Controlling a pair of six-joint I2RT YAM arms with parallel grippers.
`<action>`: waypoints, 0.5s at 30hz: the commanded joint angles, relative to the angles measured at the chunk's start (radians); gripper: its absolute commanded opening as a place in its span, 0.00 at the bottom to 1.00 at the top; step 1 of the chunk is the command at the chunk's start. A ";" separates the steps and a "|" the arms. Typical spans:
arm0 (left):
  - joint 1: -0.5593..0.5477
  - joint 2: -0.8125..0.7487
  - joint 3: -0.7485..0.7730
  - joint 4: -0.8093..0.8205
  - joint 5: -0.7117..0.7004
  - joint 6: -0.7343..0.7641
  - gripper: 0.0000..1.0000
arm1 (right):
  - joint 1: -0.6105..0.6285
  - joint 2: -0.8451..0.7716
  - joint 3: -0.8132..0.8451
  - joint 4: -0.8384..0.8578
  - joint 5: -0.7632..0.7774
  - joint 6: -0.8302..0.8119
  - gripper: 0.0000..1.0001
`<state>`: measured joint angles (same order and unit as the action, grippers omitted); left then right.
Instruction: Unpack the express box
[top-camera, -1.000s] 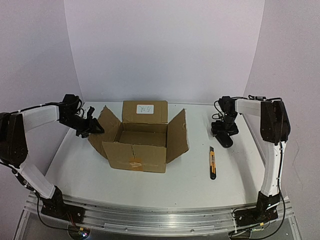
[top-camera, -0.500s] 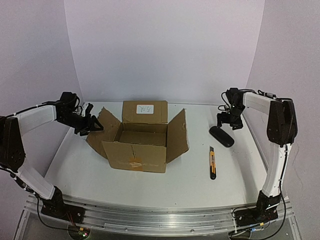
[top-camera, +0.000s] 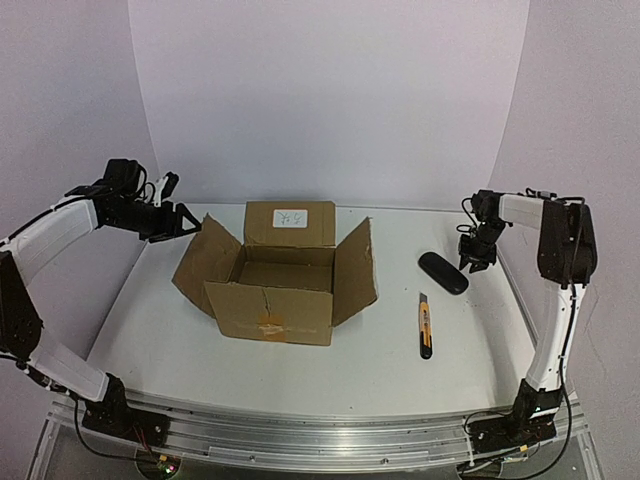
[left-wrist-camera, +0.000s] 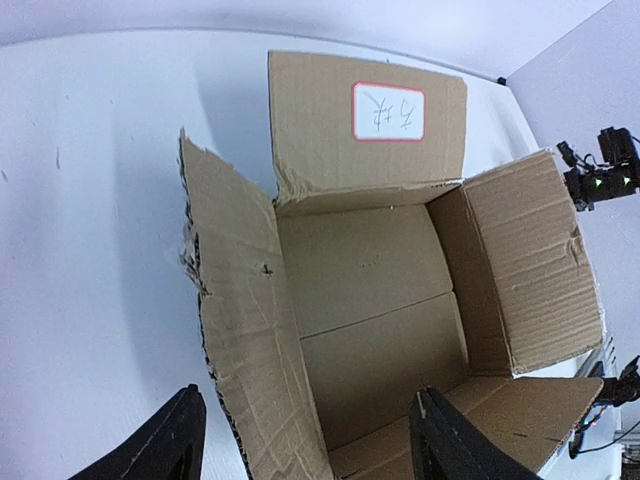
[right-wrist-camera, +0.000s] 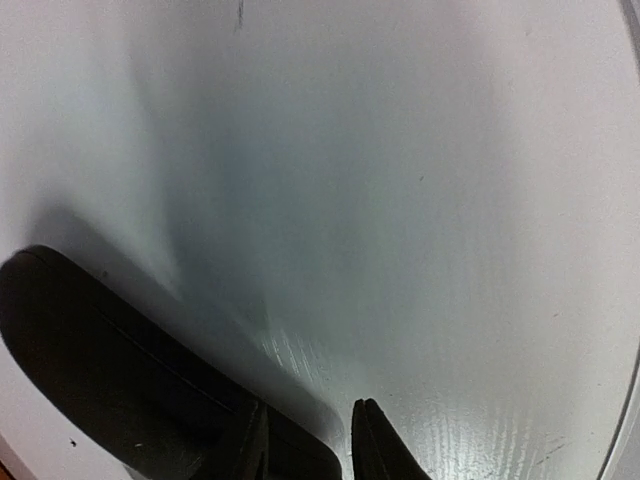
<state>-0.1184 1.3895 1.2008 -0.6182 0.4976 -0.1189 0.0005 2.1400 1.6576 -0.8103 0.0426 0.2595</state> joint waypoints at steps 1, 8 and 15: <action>0.004 -0.047 0.060 0.036 -0.076 0.069 0.71 | 0.007 0.024 -0.043 -0.007 -0.012 0.020 0.27; 0.004 -0.033 0.045 0.050 -0.051 0.067 0.73 | 0.007 0.005 -0.073 -0.001 0.001 0.010 0.28; 0.004 -0.030 0.037 0.052 -0.038 0.066 0.73 | 0.007 0.056 0.020 -0.001 0.037 -0.034 0.34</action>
<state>-0.1184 1.3600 1.2278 -0.5931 0.4507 -0.0734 0.0093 2.1653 1.6037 -0.8056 0.0676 0.2541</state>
